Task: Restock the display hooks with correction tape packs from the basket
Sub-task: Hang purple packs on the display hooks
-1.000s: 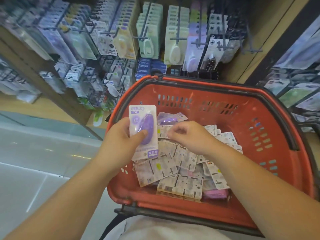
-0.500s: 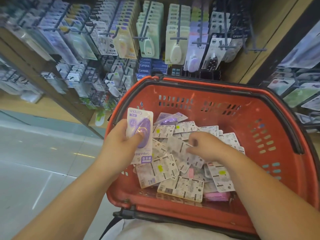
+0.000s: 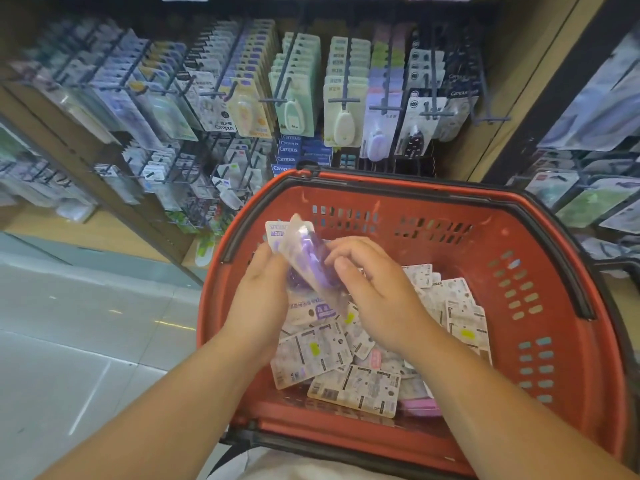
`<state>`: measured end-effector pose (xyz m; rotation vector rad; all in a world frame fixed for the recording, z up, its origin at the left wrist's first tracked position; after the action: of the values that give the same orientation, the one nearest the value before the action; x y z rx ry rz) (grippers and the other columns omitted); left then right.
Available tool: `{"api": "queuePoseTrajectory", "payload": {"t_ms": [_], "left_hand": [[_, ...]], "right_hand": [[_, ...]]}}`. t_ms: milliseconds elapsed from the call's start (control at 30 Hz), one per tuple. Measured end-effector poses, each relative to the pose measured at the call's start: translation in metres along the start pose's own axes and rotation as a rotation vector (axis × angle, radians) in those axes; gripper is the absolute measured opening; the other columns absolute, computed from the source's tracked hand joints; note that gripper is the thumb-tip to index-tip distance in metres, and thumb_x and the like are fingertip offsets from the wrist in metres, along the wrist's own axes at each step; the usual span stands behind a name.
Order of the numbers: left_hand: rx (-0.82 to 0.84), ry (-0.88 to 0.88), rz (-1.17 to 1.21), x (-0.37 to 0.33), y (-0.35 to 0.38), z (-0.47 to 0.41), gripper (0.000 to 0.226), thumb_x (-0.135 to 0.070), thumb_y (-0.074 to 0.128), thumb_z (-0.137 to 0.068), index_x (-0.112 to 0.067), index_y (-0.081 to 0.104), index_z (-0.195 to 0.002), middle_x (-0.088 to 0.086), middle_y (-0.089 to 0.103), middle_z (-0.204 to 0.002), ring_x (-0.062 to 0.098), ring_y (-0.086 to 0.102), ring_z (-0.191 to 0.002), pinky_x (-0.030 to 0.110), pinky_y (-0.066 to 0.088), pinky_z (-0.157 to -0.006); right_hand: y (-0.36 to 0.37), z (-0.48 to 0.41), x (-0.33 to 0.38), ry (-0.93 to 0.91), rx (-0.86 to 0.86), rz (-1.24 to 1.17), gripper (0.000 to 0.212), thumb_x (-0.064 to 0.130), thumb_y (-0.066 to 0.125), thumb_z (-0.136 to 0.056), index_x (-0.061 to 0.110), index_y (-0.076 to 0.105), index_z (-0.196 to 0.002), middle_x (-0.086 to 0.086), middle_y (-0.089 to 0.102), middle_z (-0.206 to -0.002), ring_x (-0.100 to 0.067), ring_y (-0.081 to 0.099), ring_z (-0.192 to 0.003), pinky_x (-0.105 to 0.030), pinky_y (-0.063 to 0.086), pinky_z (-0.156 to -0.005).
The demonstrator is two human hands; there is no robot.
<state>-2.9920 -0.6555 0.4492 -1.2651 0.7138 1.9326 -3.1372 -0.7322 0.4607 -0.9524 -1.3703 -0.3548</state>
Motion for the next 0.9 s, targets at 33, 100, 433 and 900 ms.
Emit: {"api": "queuePoseTrajectory", "payload": {"t_ms": [33,100,433,900], "left_hand": [[0.037,-0.014,0.053,-0.001,0.002,0.002,0.049,-0.058,0.058,-0.091,-0.025,0.073,-0.124,0.009,0.075,-0.126,0.035,0.067,-0.124,0.062,0.044,-0.113],[0.114,-0.045,0.137,-0.002,0.006,0.007,0.076,-0.073,0.061,-0.085,-0.017,0.066,-0.136,0.014,0.071,-0.133,0.036,0.064,-0.130,0.058,0.043,-0.114],[0.114,0.046,-0.046,0.006,-0.008,0.012,0.044,0.004,0.072,-0.092,-0.017,0.058,-0.128,0.006,0.080,-0.110,0.021,0.079,-0.093,0.032,0.061,-0.066],[-0.016,0.047,-0.047,-0.006,-0.053,0.017,0.049,-0.007,0.080,-0.071,-0.023,0.066,-0.116,0.008,0.079,-0.102,0.027,0.079,-0.083,0.045,0.064,-0.065]], "right_hand": [[0.000,0.000,-0.002,-0.015,-0.019,-0.005,0.017,0.017,0.051,-0.103,0.022,0.065,-0.094,0.014,0.063,-0.111,-0.007,0.059,-0.111,-0.034,0.052,-0.093],[0.000,-0.001,-0.008,0.024,-0.039,-0.015,0.018,0.012,0.057,-0.099,0.028,0.064,-0.094,0.016,0.063,-0.107,-0.006,0.060,-0.111,-0.042,0.057,-0.089],[0.010,-0.006,-0.024,0.318,-0.066,-0.125,0.038,0.038,0.075,-0.091,0.029,0.064,-0.127,0.003,0.075,-0.085,-0.013,0.069,-0.080,-0.025,0.051,-0.076],[0.030,0.000,-0.103,0.652,0.452,0.362,0.064,0.045,0.072,-0.092,0.016,0.052,-0.145,-0.004,0.057,-0.142,-0.023,0.060,-0.121,-0.034,0.051,-0.097]]}}
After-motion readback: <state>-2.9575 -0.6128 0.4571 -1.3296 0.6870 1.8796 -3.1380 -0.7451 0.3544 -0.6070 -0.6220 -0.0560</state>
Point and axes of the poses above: each hand's wrist, its own z-axis away from the middle knuckle, its own y-axis out of the palm, x = y × z, the point moved 2 cm from there along -z, towards the middle knuckle
